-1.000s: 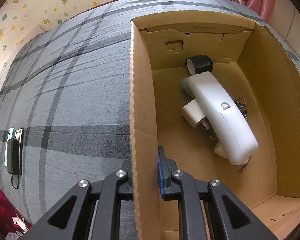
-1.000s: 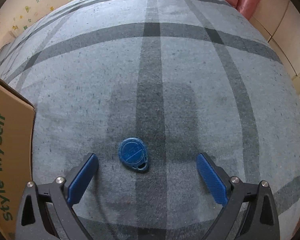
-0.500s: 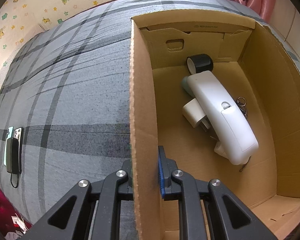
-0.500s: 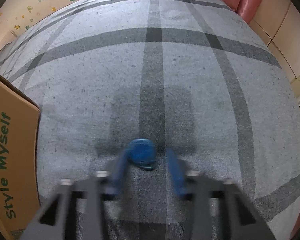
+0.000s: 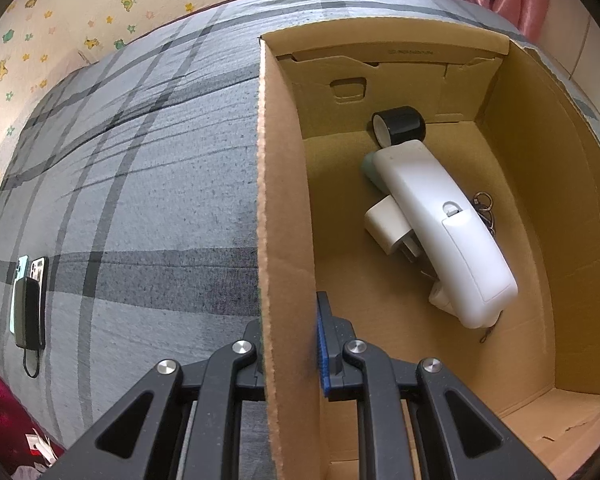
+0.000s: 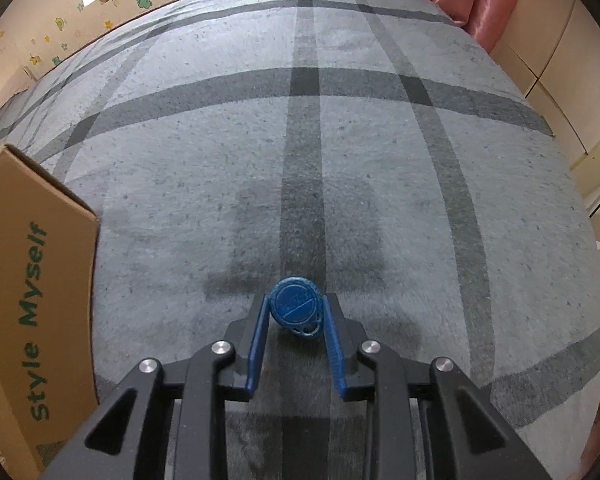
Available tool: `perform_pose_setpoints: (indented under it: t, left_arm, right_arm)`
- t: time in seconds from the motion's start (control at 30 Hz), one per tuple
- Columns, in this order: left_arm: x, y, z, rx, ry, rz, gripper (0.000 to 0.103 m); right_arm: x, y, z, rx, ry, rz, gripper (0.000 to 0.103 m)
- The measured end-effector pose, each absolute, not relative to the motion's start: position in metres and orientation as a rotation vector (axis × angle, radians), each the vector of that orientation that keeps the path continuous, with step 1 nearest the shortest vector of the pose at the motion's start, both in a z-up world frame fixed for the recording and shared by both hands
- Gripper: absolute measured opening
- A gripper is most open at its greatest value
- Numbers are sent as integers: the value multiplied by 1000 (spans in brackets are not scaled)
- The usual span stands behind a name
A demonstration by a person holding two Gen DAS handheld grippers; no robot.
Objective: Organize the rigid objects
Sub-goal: 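Lift the blue tag with the right gripper and carry it over the box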
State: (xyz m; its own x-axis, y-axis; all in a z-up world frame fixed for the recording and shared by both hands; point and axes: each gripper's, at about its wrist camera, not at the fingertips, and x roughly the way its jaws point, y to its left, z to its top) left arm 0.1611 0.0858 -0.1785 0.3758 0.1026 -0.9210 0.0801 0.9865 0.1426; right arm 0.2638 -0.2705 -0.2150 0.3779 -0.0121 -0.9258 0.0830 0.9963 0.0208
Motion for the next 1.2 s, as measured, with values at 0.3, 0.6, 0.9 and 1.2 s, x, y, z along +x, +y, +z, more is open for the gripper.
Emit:
perform_pose_setpoints:
  t: [0.3, 0.6, 0.9, 1.2]
  left_arm:
    - [163, 90, -179, 152, 1194, 11, 16]
    - [164, 90, -181, 156, 1198, 8, 16]
    - [164, 92, -182, 148, 1199, 3, 15]
    - [163, 90, -182, 154, 1198, -2, 15]
  right_arm:
    - [239, -259, -184, 70, 1147, -54, 29]
    - [217, -242, -152, 50, 1112, -35, 29]
    - [201, -219, -126, 46, 1071, -22, 29]
    - [194, -194, -108, 29, 1054, 4, 29]
